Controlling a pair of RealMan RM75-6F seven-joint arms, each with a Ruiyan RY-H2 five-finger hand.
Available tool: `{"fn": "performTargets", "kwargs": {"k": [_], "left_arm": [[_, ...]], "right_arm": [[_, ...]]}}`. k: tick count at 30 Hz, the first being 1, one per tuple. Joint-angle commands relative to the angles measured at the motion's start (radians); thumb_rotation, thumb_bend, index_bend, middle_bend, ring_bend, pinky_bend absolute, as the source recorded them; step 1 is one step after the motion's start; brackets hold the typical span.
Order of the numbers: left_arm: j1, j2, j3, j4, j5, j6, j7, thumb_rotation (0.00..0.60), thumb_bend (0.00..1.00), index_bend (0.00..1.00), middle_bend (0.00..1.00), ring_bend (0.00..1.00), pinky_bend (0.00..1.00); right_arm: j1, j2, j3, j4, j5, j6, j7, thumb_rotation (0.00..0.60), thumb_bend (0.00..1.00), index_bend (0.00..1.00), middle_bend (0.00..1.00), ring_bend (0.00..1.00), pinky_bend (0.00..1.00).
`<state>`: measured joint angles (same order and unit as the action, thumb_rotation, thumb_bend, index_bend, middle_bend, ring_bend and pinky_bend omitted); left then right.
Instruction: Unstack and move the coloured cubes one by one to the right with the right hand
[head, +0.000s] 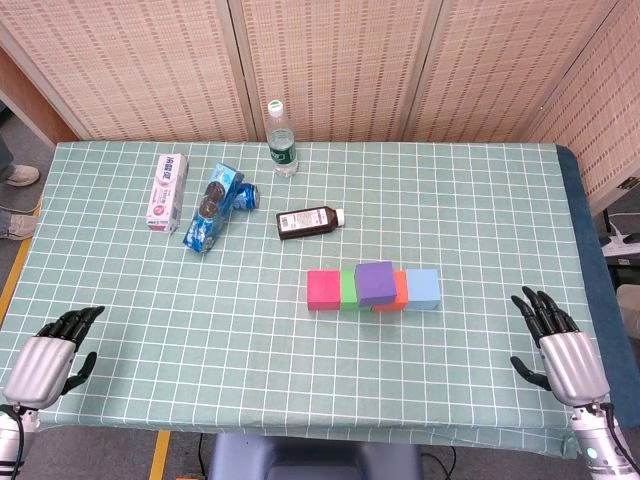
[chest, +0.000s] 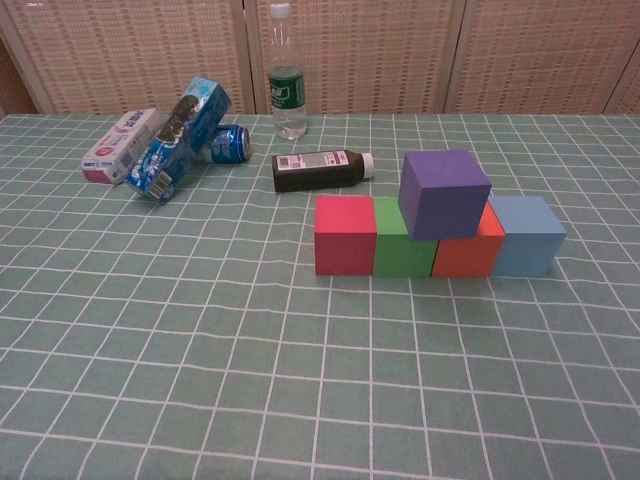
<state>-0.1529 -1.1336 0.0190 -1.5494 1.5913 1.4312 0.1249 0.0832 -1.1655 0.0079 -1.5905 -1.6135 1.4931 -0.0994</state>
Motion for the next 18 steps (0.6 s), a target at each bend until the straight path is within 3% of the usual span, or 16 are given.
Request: {"fn": "performTargets", "kwargs": {"k": [1, 13, 18], "left_arm": [[-0.001, 0.000, 0.000, 0.000, -0.001, -0.002, 0.000, 0.600, 0.47, 0.13, 0.18, 0.18, 0.38], [0.005, -0.001, -0.002, 0.006, 0.007, 0.017, -0.011, 0.600, 0.47, 0.13, 0.19, 0.18, 0.38], [-0.003, -0.006, -0.009, 0.012, -0.010, -0.002, -0.009, 0.600, 0.47, 0.13, 0.19, 0.18, 0.38]], "right_arm": [[0.000, -0.001, 0.000, 0.001, 0.001, 0.000, -0.002, 0.600, 0.12, 0.09, 0.00, 0.00, 0.22], [0.004, -0.024, 0.009, 0.039, -0.026, 0.029, 0.012, 0.600, 0.12, 0.06, 0.00, 0.00, 0.22], [0.025, -0.052, 0.021, 0.110, -0.086, 0.073, 0.091, 0.600, 0.12, 0.03, 0.00, 0.00, 0.22]]}}
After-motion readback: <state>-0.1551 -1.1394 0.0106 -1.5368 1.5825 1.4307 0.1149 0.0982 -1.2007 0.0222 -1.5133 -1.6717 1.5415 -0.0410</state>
